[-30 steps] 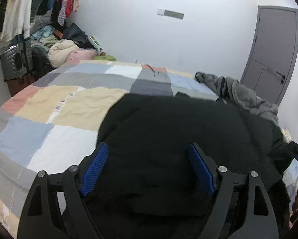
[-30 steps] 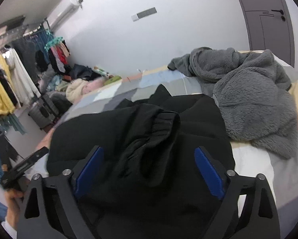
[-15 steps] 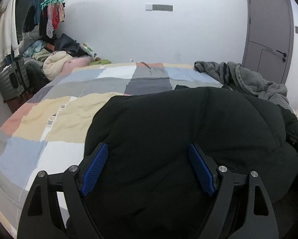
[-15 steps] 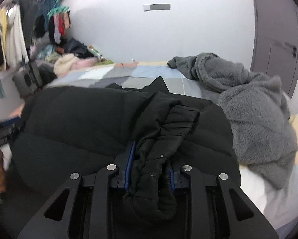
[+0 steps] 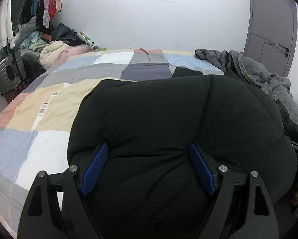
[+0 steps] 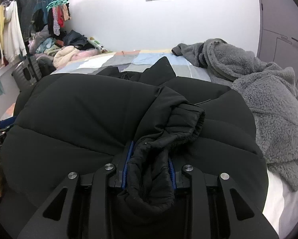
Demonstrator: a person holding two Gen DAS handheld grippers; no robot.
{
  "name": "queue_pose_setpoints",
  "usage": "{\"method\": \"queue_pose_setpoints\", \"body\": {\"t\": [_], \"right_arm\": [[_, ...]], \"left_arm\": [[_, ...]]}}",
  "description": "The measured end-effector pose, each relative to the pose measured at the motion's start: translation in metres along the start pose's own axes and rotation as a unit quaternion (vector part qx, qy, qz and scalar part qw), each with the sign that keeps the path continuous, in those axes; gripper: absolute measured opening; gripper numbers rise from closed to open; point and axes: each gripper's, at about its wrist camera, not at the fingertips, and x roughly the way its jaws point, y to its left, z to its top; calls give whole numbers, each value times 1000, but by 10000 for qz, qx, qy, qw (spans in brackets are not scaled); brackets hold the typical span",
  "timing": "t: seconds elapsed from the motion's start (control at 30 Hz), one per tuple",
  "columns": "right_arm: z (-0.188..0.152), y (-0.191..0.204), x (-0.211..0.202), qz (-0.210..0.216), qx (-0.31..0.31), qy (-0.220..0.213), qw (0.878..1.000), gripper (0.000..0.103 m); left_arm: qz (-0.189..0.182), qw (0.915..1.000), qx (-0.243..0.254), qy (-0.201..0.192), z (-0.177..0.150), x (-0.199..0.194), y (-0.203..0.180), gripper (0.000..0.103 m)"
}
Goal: Fold large clothes
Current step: 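Grasp the jacket side edge with the right tool while the left tool presses the body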
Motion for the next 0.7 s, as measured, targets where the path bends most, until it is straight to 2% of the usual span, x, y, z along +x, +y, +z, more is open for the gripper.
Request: {"method": "queue_pose_setpoints", "body": {"t": [0.1,0.23,0.33,0.43,0.5,0.7], "right_arm": [[-3,-4,-20,172,60,13,9998,34],[-12,-10,-53,306,-42,-33,9995,54],[-20,-16,-86,131,-261,-167,9994,68],[-27,-27,-99,-66,-248,51,9997,69],[-36,-38,-104,-121,-111,167,9997,69],[-61,-52,-87,-202,-88,786,9967,69]], "left_arm": [[-61,9999,-96,-69,0,-10,6,83],[-108,9998,70,-139,-4,-36,17,85],[-86,9997,172,-167,-12,-54,31,88],[-63,9999,111,5,-24,-63,48,88],[11,9995,144,280,-31,-58,54,89],[503,9926,619,911,-50,-25,49,90]]}}
